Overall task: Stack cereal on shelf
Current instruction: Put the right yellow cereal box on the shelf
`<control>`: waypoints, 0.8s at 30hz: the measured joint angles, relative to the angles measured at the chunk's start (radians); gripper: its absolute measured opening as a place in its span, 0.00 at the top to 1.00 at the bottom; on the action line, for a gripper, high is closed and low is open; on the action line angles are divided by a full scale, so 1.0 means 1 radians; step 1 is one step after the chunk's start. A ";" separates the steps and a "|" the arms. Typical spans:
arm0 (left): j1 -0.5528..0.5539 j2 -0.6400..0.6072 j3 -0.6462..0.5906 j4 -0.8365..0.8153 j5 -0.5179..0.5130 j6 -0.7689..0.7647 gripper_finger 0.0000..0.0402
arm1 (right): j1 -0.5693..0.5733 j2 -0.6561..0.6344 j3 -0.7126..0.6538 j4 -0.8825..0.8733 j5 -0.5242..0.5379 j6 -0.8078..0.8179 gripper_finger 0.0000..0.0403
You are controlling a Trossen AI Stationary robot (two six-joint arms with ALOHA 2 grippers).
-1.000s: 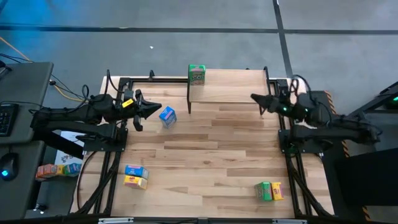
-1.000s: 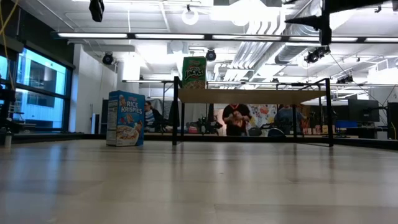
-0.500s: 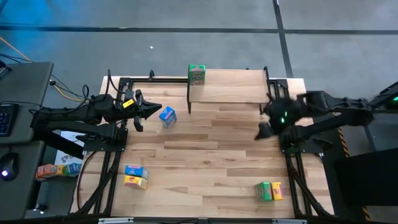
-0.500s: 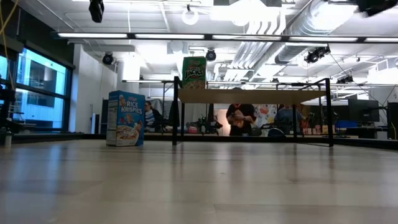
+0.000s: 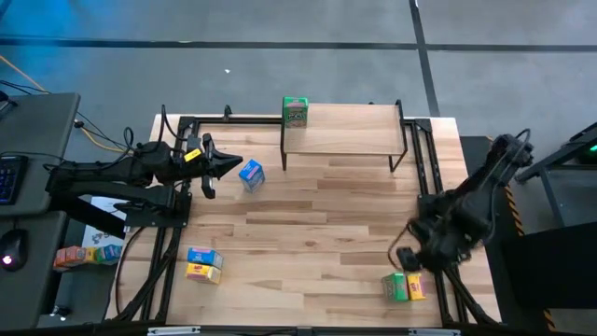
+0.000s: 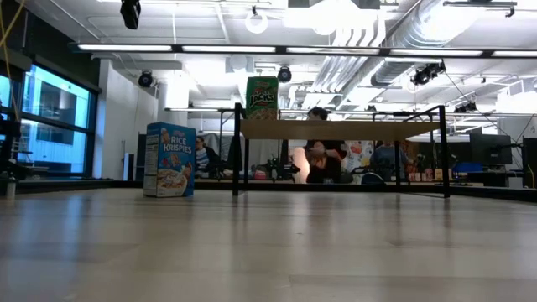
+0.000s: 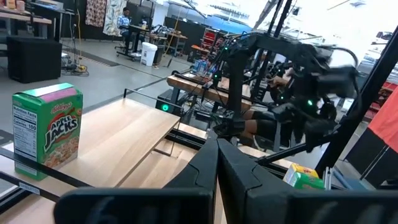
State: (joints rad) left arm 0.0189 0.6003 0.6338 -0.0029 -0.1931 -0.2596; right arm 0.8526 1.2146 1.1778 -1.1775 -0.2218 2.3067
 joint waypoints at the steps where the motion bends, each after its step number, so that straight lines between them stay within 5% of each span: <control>1: 0.000 0.000 0.000 0.000 0.000 0.000 1.00 | 0.020 0.022 0.000 0.009 -0.010 0.036 0.19; 12: 0.000 0.000 0.000 0.000 0.000 0.000 1.00 | 0.046 0.207 0.000 0.043 -0.023 0.050 0.19; 24: 0.000 0.000 0.000 0.000 0.000 -0.001 1.00 | 0.047 0.251 0.000 -0.001 -0.045 0.014 0.19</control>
State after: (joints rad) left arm 0.0192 0.6003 0.6342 -0.0025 -0.1928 -0.2604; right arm 0.8997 1.4658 1.1778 -1.1782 -0.2672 2.3208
